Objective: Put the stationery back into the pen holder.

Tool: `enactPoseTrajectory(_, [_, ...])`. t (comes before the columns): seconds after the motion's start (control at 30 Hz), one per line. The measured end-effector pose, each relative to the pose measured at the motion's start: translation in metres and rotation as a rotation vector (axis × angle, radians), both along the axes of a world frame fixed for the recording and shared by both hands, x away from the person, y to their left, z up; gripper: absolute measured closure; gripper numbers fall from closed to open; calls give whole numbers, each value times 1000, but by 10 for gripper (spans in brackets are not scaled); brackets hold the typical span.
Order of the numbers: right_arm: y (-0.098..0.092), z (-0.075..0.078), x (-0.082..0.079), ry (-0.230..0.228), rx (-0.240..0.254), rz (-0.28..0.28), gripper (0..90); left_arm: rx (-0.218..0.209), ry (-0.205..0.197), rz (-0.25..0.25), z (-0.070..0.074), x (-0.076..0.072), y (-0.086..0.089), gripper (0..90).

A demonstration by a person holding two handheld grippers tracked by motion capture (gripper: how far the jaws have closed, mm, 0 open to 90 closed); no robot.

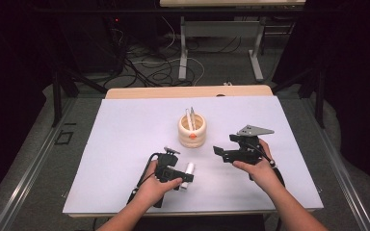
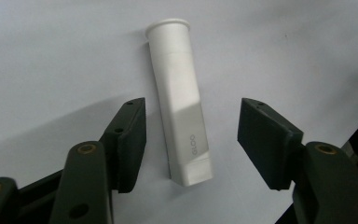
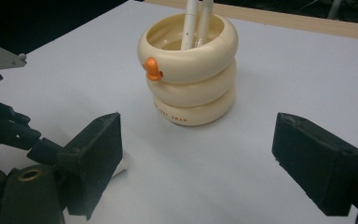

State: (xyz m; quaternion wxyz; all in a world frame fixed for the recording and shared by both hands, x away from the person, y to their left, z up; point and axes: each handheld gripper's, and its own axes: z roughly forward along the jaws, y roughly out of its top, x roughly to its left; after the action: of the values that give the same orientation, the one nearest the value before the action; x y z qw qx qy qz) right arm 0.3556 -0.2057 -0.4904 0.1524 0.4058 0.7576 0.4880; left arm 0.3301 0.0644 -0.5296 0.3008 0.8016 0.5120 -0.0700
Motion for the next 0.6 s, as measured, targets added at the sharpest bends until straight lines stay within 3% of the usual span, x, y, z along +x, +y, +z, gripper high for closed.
enactPoseTrajectory(0.23, [-2,-1,0,15,9,-3,157,49,17,1,-3,-3,-6,503])
enactPoseTrajectory(0.6, [-3,-4,2,23,5,-2,158,62,63,21,-6,-1,-8,585])
